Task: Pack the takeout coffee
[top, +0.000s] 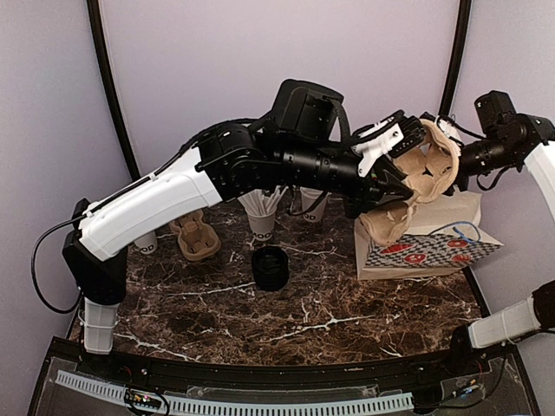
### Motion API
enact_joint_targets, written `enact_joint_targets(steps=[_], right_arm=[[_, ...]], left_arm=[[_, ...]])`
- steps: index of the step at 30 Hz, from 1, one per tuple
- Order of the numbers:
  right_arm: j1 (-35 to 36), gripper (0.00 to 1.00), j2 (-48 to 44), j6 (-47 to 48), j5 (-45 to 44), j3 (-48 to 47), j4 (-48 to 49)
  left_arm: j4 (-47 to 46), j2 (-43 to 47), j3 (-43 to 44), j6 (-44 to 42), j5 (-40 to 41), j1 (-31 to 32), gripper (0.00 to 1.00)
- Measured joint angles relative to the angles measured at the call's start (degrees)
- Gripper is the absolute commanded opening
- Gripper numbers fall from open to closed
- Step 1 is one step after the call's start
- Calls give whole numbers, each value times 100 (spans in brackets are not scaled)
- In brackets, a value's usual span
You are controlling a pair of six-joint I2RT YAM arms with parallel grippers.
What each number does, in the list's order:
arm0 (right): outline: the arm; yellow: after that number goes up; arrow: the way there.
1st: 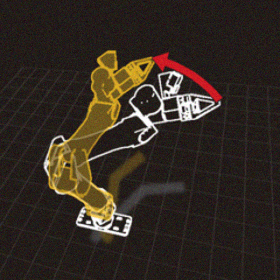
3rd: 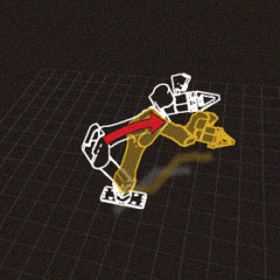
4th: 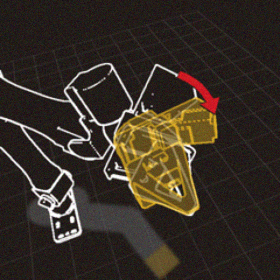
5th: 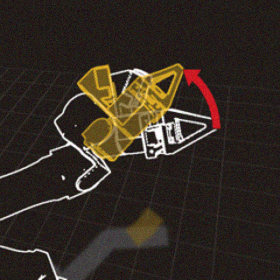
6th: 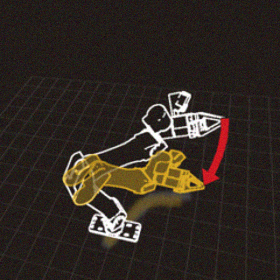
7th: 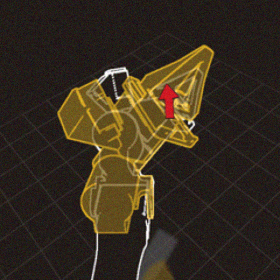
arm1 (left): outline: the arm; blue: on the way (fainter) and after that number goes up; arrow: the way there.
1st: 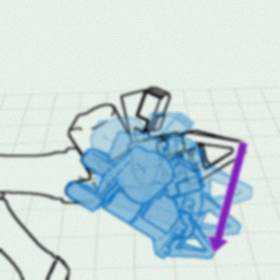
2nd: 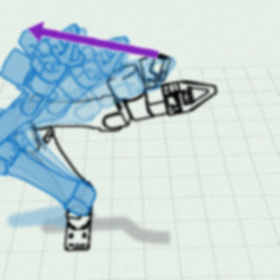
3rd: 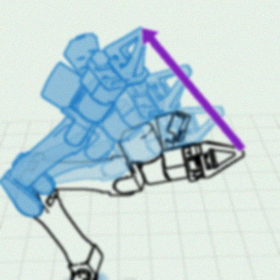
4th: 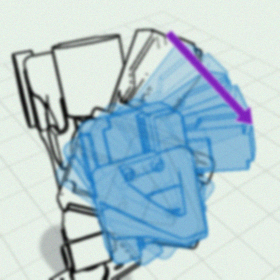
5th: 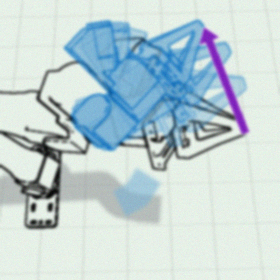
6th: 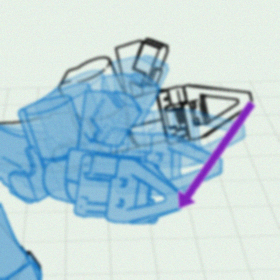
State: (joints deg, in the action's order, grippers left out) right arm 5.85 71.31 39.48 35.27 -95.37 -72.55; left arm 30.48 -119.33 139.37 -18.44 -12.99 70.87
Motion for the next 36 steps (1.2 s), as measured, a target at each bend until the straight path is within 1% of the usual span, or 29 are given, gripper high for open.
enact_joint_targets(steps=[4, 7, 9, 12, 13, 20, 25, 33, 36], right_arm=[[-61, 42, 280, -96, -81, 13, 48], [-66, 22, 254, -57, -66, 17, 39], [-66, 12, 203, 2, -9, 13, -24], [-61, 2, 195, 125, 122, -28, -205], [-59, 0, 201, 164, 164, -52, -264], [70, 0, 212, 332, 485, -260, -649], [472, 0, 208, 317, 704, -321, -763], [1169, 0, 208, 173, 994, -334, -835], [1266, 0, 208, 138, 1093, -420, -850]], left_arm=[[-20, -90, 0, -24, 0, 0, 19], [2, -92, 0, -24, 0, 0, 19], [26, -76, 0, -24, 20, 0, 19], [153, -2, -22, -22, 76, 0, 19], [177, 98, -118, -22, 136, 0, 19], [306, 1012, -686, -15, 487, 0, 19], [306, 1617, -857, 26, 691, 0, 19], [468, 1816, -938, 61, 992, 0, 19], [595, 1816, -1067, 59, 1091, 0, 19]])
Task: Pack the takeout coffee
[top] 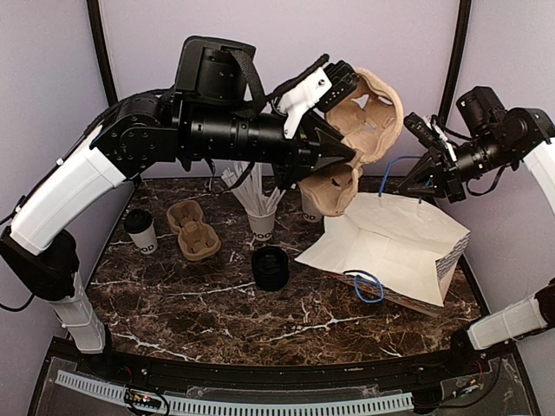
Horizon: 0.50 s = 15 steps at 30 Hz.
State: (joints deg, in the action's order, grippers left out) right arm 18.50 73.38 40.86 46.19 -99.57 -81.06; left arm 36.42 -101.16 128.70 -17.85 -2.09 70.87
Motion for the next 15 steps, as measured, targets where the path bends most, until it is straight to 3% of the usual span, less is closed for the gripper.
enact_joint_targets(steps=[15], right_arm=[[271, 0, -24, -142, 654, -221, -2]], left_arm=[[55, 188, -319, -39, 566, 0, 18]])
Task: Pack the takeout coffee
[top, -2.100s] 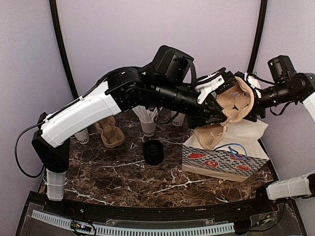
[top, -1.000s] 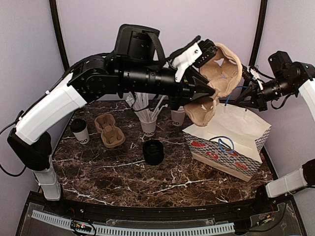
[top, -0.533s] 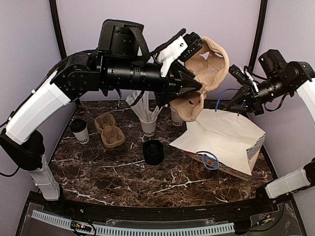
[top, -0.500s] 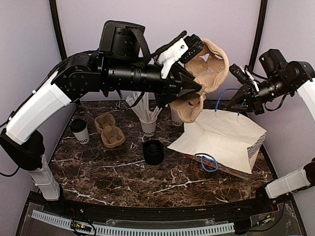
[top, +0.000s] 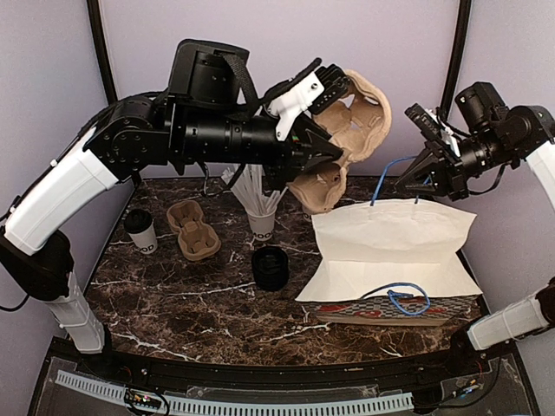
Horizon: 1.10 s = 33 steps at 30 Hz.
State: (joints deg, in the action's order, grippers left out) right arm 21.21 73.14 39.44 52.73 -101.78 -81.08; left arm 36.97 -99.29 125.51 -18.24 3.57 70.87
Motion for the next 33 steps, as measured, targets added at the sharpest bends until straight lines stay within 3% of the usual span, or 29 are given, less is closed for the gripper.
enact_joint_targets(steps=[11, 29, 33], right_arm=[[699, 0, 487, -57, 588, -2, 0], [1622, 0, 1416, -90, 732, -697, -4], [1624, 16, 1574, -35, 442, -817, 9]], left_arm=[[0, 186, -118, -72, 326, 0, 18], [219, 481, -251, -70, 597, 0, 18], [295, 516, -306, -68, 651, -26, 18]])
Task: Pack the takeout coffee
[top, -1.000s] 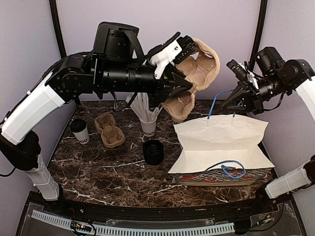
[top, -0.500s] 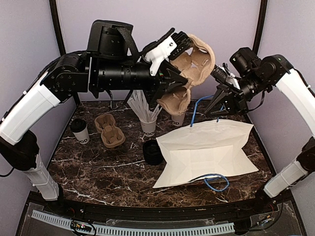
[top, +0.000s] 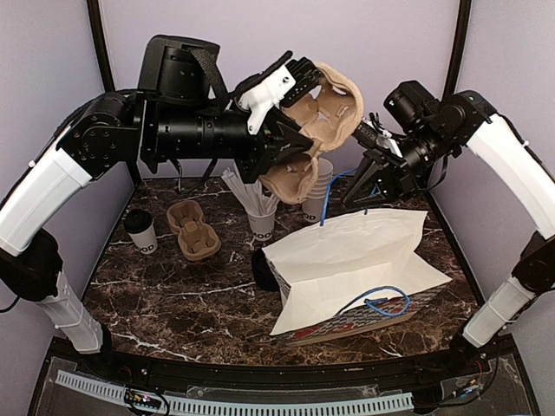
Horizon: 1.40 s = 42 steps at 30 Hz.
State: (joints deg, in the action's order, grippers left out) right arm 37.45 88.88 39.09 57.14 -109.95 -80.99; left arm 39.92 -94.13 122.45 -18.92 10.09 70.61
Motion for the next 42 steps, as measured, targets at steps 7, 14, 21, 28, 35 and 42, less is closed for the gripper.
enact_joint_targets(steps=[7, 14, 21, 28, 35, 42], right_arm=[[-22, 45, -28, 44, -970, 404, 245], [-323, 74, -116, 116, -1961, 743, 420], [-745, 87, -492, 247, -2406, 914, 592], [-831, 89, -824, 706, -2634, 1161, 601], [-831, 86, -717, 1279, -2304, 1661, 450], [-833, 85, -686, 1657, -1440, 1679, 407]], left_arm=[[111, -52, -31, 31, -223, -20, 17], [87, -238, -160, 111, -629, -20, 16], [-42, -393, -188, 118, -922, -20, 16], [-319, -435, -195, 118, -1128, -20, 16], [-660, -299, -645, 160, -1167, -20, 16], [-907, 199, -1307, 216, -1054, -20, 16]])
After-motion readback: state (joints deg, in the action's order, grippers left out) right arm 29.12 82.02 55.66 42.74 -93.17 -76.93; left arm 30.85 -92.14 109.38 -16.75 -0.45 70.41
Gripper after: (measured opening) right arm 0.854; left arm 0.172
